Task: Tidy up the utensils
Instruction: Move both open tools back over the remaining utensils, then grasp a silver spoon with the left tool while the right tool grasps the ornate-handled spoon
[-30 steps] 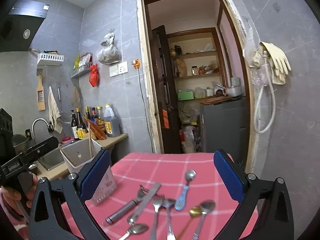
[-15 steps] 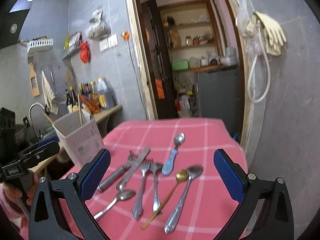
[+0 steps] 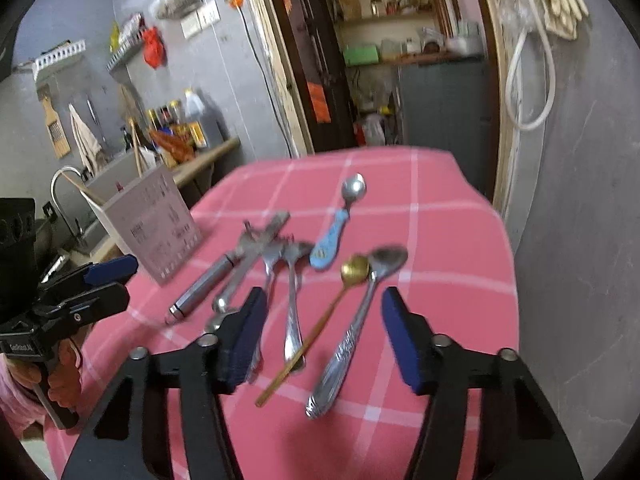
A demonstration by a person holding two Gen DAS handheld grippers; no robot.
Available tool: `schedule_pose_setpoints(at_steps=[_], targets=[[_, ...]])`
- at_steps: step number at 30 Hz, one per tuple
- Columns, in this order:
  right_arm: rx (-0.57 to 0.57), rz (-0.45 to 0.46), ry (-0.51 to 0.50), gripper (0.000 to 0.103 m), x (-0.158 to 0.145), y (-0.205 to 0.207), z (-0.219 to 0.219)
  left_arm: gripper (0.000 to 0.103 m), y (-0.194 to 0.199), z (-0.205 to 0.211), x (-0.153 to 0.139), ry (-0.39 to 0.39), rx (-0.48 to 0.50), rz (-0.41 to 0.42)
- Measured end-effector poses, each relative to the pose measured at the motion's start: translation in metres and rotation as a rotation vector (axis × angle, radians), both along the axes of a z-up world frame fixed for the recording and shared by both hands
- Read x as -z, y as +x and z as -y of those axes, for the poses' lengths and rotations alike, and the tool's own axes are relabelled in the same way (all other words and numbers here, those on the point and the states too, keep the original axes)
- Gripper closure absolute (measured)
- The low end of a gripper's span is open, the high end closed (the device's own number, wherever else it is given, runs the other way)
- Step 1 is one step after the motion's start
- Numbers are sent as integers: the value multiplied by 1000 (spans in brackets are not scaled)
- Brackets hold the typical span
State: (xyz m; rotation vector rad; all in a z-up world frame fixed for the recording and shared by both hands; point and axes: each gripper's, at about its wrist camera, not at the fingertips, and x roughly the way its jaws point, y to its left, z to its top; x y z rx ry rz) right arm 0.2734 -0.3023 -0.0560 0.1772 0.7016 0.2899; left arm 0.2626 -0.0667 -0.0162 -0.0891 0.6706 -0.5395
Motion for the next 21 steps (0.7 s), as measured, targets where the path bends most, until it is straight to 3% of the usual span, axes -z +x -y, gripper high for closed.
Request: schedule_pose_setpoints(at_steps=[3,10,15,18,21], targets=[[-4,-52,-2,69,12,6,0,48,5,11,12,25,39,-62],[-19,-143,10,76,34,19,-3,64,16,28,33,112,61,-169],[-15,-169,6,80,42,23,-6,68,24,29,44,127,40,-230],[-13,-178,-4,91,43,22,-7,71,27,30,50,144,35,-258],[-24,-192,10,95,44,20,-5,74,28,31,50,147,37,-260]])
